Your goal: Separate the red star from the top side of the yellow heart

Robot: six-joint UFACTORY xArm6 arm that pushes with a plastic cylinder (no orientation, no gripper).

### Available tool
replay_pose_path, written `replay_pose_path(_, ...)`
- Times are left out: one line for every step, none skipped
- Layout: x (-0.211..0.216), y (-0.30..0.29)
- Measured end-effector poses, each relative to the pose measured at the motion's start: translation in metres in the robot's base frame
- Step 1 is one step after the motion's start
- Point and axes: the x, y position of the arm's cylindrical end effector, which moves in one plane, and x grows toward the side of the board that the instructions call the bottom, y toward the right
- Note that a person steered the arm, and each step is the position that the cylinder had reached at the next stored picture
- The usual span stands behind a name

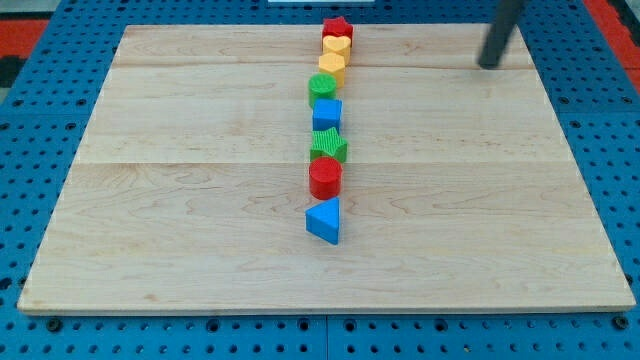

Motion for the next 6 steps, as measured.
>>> replay_pose_path(-0.058, -0.065)
replay_pose_path(-0.060, -0.129)
replay_pose_path(-0.055, -0.177)
replay_pose_path(-0.055, -0.248)
replay_pose_path(-0.046, -0.250)
replay_pose_path(-0.042, -0.227)
